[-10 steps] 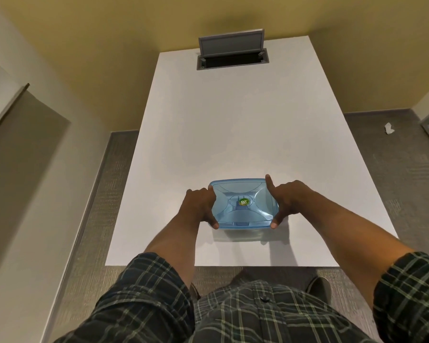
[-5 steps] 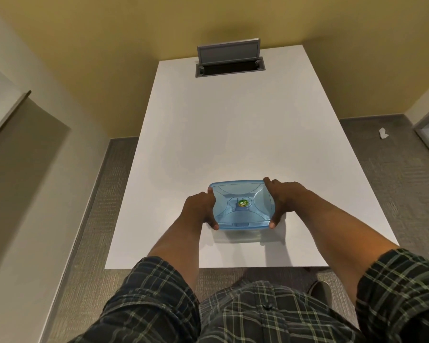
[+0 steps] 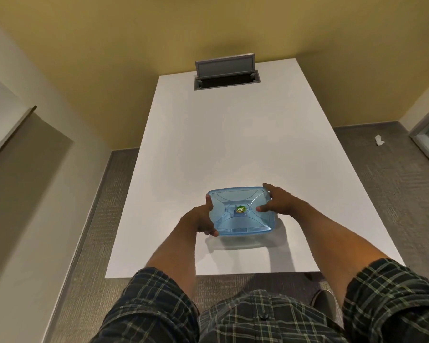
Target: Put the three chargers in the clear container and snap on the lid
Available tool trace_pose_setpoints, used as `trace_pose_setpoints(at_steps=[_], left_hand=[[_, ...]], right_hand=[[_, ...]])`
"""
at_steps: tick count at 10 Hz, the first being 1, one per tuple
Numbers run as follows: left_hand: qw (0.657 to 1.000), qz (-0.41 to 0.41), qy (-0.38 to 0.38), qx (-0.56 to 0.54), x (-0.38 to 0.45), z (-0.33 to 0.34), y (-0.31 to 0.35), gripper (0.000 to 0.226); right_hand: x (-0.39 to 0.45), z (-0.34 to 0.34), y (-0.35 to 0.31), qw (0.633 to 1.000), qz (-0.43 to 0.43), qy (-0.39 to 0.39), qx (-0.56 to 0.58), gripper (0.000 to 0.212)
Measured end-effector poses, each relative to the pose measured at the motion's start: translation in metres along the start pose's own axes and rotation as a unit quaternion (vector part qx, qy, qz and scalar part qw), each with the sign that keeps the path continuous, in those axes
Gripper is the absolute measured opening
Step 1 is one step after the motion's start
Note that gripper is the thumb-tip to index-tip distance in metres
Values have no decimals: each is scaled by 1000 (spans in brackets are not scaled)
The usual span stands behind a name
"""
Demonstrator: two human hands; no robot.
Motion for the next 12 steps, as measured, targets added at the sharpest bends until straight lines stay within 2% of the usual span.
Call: trace_pose_setpoints(at_steps=[2,6,9,10,11,12], left_hand=[[999,22,3,-41,-1,-5,-1,134],[999,36,17,-16,5,-5,11,132],[999,29,25,9,14,-7,9,134],[999,26,20,23,14,-6,8,133],[996,15,36,80,12,-15,13,118],[984,13,104,146,14,-26,16,89]], right_hand=[[-2,-6,2,999,28,13,13,89],[-11,-11,14,997,29,64,10,75],[-11,-11,14,996,14,86,-3,49],[-10,-10,15,996,17,83,-12,56],[-11,-10,12,996,22,81,-35,74],[-11,-12,11,988,34,128,-75,84]])
Point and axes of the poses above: each hand's wrist, its own x-axis towards the middle knuckle, its own z-axis out of the palm, y = z × x, the point moved 3 cm from there along x, towards the middle knuckle, and after that the axes turned 3 degrees about -y, right-handed, at the moved point
